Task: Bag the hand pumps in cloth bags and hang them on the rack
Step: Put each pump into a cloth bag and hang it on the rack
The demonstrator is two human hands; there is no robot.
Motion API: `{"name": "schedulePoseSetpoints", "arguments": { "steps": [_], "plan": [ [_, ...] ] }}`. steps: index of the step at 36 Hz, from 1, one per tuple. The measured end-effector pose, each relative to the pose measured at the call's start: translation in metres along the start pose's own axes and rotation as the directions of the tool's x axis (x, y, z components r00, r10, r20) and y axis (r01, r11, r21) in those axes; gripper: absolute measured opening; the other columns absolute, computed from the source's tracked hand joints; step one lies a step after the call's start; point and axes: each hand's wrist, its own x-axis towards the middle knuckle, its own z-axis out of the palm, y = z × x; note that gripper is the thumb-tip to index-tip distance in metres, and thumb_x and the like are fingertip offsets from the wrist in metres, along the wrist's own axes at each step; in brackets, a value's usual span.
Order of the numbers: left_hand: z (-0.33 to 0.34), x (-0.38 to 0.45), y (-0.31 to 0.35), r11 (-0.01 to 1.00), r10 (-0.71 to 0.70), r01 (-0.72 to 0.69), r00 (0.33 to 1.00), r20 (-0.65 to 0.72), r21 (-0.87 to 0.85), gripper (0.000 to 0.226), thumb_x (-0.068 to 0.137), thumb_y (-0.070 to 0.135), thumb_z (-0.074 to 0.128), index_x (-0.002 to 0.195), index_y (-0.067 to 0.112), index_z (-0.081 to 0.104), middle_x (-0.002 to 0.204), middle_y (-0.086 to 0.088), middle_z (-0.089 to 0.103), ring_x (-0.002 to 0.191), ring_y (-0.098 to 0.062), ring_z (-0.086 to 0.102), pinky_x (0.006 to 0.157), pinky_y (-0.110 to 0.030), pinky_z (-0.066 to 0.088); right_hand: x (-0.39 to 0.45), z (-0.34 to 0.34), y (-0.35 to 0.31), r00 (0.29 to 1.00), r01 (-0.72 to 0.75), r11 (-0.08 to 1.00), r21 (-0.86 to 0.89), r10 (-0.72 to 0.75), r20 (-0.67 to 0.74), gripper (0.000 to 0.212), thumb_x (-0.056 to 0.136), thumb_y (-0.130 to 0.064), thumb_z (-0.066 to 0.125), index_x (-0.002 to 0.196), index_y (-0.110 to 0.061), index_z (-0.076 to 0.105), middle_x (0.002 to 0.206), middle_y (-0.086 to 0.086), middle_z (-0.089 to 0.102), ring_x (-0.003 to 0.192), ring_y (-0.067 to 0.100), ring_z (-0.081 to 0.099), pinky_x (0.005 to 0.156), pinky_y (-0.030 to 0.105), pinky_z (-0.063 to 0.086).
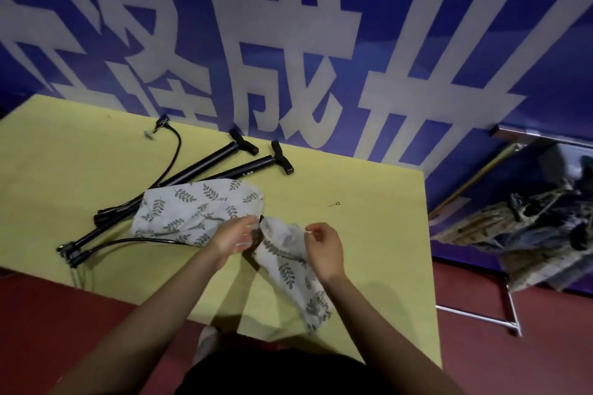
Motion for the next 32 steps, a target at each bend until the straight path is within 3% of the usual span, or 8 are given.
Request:
{"name": "schedulePoseSetpoints", "arguments": {
  "steps": [4,9,13,18,23,26,28,32],
  "plan": [
    [-0.045,0.030,-0.003,1.000,-0.005,0.008,0.996,-0.090,0.029,0.025,0.100,0.028,0.046,0.117,0.009,0.053,0.106,-0.009,0.055,0.099,-0.023,0.054,0.085,-0.035,0.046,0.000,0.039,-0.030,0.990,0.136,0.990,0.032,-0.137,0.043,0.012,0.092,-0.013,0.051,0.096,-0.017,0.061,0.098,0.000,0.060,0.086,0.010,0.056,0.073,0.022,0.044],
    [-0.136,0.063,-0.002,0.990,0.043,-0.010,0.973,-0.228,0.141,0.024,0.099,0.029,0.043,0.079,0.017,0.049,0.080,-0.005,0.050,0.080,-0.023,0.051,0.080,-0.035,0.041,0.014,0.102,-0.056,0.996,0.054,0.996,0.077,-0.059,0.063,0.016,0.096,-0.016,0.049,0.090,-0.009,0.063,0.083,0.003,0.062,0.072,0.013,0.054,0.065,0.026,0.040],
    [-0.226,0.087,-0.012,0.990,0.037,0.010,0.946,-0.322,0.142,0.027,0.093,0.026,0.051,0.078,0.005,0.059,0.085,-0.017,0.062,0.077,-0.027,0.056,0.071,-0.033,0.040,0.023,0.161,-0.069,0.991,-0.011,0.999,0.035,0.006,0.131,0.022,0.098,-0.021,0.046,0.098,-0.005,0.061,0.088,0.011,0.062,0.077,0.024,0.057,0.068,0.031,0.044],
    [-0.314,0.109,-0.033,0.959,0.026,0.102,0.897,-0.441,0.265,0.033,0.093,0.030,0.047,0.096,0.000,0.062,0.099,-0.021,0.064,0.094,-0.037,0.060,0.082,-0.040,0.047,0.045,0.228,-0.093,0.991,-0.026,1.000,-0.011,0.027,0.128,0.019,0.097,-0.024,0.047,0.081,-0.024,0.056,0.074,-0.001,0.057,0.067,0.018,0.053,0.063,0.031,0.044],
    [-0.346,0.117,-0.045,0.928,0.014,0.136,0.918,-0.397,0.347,0.030,0.095,0.035,0.049,0.107,0.009,0.059,0.104,-0.012,0.061,0.100,-0.034,0.059,0.087,-0.038,0.048,0.077,0.276,-0.107,0.983,-0.120,0.989,-0.084,0.130,0.127,0.019,0.094,-0.031,0.047,0.085,-0.017,0.056,0.080,0.004,0.059,0.071,0.023,0.054,0.067,0.037,0.046],
    [-0.353,0.124,-0.046,0.895,0.070,0.049,0.966,-0.248,0.443,0.037,0.095,0.036,0.049,0.079,0.006,0.063,0.078,-0.011,0.064,0.082,-0.032,0.064,0.066,-0.031,0.044,0.093,0.295,-0.127,0.979,-0.154,0.979,-0.131,0.169,0.112,0.016,0.093,-0.025,0.045,0.083,-0.017,0.054,0.076,0.004,0.055,0.068,0.023,0.052,0.064,0.033,0.042],
    [-0.356,0.132,-0.052,0.869,0.101,0.015,0.973,-0.206,0.495,0.046,0.093,0.044,0.053,0.076,0.003,0.063,0.070,-0.010,0.063,0.070,-0.028,0.063,0.057,-0.030,0.039,0.107,0.303,-0.136,0.975,-0.178,0.971,-0.161,0.197,0.108,0.015,0.094,-0.023,0.045,0.086,-0.015,0.055,0.074,0.006,0.055,0.069,0.024,0.053,0.066,0.033,0.046],
    [-0.364,0.145,-0.063,0.854,0.163,-0.046,0.970,-0.182,0.519,0.039,0.085,0.051,0.063,0.085,0.013,0.065,0.078,-0.001,0.064,0.073,-0.018,0.063,0.062,-0.031,0.047,0.135,0.318,-0.146,0.956,-0.251,0.961,-0.120,0.265,0.124,0.044,0.097,-0.027,0.052,0.135,-0.006,0.048,0.112,0.018,0.061,0.084,0.027,0.055,0.074,0.037,0.046]
  ]
}}
